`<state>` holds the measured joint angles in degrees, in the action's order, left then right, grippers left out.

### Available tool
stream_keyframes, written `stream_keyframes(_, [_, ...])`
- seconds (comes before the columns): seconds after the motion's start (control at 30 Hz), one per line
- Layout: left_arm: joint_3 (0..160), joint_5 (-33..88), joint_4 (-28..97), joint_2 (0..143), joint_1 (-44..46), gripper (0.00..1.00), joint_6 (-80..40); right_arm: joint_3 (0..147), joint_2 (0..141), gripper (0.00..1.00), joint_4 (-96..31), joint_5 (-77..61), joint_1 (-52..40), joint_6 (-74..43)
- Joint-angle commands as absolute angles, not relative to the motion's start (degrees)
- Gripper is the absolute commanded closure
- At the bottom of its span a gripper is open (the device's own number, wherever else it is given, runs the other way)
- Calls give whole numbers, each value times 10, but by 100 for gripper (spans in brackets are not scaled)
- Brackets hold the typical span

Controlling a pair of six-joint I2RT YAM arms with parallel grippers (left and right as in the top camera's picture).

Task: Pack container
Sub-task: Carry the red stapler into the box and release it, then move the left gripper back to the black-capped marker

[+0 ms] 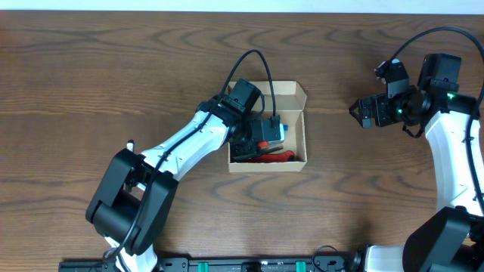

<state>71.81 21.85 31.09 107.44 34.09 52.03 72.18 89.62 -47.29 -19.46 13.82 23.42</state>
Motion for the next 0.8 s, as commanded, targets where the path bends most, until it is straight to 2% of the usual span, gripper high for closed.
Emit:
stream_keyframes(0.0, [730,220,313,1033,342,41,489,719,898,1,-475,-196,143,225])
stream_keyframes(0.2, [750,211,320,944,341,40,446,719,898,1,-476,-197,143,223])
stream_keyframes(0.27, [754,189,331,908,340,35,426,719,898,1,-476,-197,143,223])
stream_keyframes(0.33, [755,158,348,870,338,5,401,719,898,1,-477,-197,143,223])
stream_keyframes(0.5, [755,152,407,795,285,5,313,719,898,1,-481,-197,143,223])
stream_keyframes(0.63, [755,164,449,754,179,5,180,719,898,1,-482,-199,143,223])
stream_keyframes(0.77, [755,163,504,732,57,5,149,719,898,1,-482,-199,143,223])
